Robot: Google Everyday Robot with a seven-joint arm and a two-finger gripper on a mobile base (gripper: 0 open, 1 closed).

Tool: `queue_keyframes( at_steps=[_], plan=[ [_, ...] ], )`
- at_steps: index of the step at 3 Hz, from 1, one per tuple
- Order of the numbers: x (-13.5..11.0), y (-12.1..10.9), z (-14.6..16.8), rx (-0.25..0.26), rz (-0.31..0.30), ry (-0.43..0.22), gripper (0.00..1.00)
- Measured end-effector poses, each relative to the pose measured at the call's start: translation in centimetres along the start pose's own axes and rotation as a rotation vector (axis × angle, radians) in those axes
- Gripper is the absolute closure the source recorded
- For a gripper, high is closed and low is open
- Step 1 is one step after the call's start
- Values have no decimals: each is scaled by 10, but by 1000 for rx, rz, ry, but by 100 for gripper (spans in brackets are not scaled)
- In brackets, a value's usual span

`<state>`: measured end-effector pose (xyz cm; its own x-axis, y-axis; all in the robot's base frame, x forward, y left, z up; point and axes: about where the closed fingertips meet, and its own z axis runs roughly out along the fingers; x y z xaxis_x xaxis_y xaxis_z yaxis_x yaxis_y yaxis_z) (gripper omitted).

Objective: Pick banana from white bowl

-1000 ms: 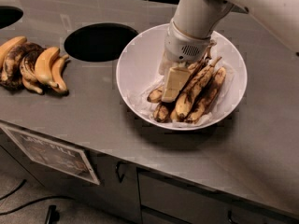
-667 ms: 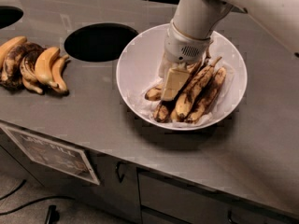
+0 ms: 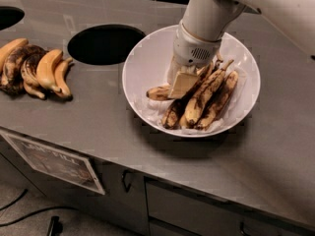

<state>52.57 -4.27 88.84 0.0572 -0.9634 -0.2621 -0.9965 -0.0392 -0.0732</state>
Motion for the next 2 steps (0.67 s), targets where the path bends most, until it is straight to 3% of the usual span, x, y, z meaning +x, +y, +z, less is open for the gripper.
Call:
queue_keyframes(
  at_steps=[1,2],
  plan=[
    [0,0,0,0,0,0,100],
    [0,0,0,1,0,0,100]
  ],
)
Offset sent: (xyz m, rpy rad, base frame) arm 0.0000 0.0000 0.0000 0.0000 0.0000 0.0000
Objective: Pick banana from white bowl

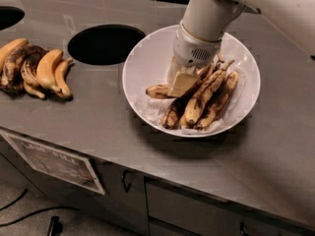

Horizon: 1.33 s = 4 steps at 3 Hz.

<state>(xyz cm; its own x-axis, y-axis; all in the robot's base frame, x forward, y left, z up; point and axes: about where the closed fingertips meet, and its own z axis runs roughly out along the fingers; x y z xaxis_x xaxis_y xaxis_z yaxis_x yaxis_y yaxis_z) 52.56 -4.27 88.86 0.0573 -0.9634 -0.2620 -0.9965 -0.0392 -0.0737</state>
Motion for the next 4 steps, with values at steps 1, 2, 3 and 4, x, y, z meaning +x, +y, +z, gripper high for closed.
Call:
queue_keyframes(
  at_steps=[1,2,3,4],
  plan=[
    [-5,6,-16,43,-10,3,100],
    [-16,21,-46,116,-38,13,100],
    [-32,36,-73,179,-74,25,100],
    [-50,50,-97,240,-112,37,100]
  ],
)
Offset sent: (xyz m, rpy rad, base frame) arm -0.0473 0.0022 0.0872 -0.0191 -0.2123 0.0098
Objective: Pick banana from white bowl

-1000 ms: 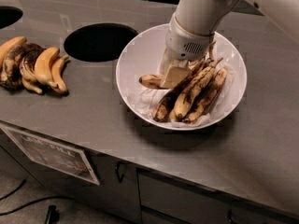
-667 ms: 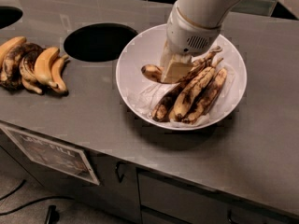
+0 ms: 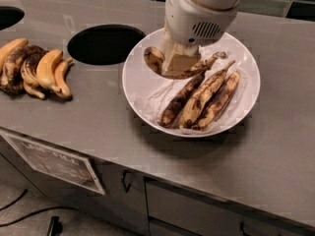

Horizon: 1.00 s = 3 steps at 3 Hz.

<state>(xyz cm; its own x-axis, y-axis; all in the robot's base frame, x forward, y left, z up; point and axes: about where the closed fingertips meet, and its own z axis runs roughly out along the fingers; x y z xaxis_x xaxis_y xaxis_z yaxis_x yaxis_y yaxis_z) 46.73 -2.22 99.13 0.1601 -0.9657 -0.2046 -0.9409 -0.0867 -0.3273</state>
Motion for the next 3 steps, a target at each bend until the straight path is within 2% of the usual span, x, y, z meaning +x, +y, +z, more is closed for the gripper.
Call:
queue_keyframes(
  at_steps=[1,3],
  plan=[
    [0,0,0,0,0,0,100],
    [-5,-1,-34,72,1,44,100]
  ],
)
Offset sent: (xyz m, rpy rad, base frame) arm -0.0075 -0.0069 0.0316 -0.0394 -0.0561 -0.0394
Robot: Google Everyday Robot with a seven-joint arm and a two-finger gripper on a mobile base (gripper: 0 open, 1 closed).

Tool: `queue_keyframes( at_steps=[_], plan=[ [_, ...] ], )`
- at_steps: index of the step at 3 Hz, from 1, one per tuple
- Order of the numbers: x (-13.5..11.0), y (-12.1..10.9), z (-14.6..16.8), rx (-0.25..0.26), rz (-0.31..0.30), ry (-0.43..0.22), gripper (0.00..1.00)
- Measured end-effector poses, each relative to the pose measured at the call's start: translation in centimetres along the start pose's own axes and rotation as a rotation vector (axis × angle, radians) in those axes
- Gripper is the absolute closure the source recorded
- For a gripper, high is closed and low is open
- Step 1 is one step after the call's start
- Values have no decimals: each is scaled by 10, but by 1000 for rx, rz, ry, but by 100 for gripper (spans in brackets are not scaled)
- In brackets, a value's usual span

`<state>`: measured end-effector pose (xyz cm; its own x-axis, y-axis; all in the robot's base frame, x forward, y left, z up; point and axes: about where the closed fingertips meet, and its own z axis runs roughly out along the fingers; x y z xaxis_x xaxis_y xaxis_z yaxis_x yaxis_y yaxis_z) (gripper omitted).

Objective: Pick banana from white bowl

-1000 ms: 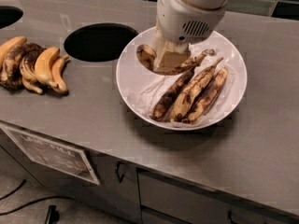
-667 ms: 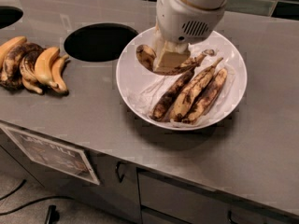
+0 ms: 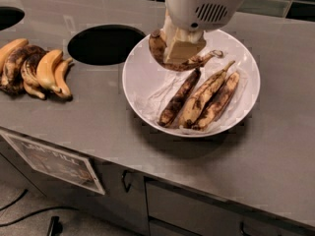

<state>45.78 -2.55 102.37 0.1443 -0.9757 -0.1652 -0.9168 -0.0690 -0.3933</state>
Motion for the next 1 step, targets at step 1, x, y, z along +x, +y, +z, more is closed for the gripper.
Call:
queue_keyframes(
  at_steps=[1],
  plan=[
    [-2,0,-4,10,-3,-4,100]
  ],
)
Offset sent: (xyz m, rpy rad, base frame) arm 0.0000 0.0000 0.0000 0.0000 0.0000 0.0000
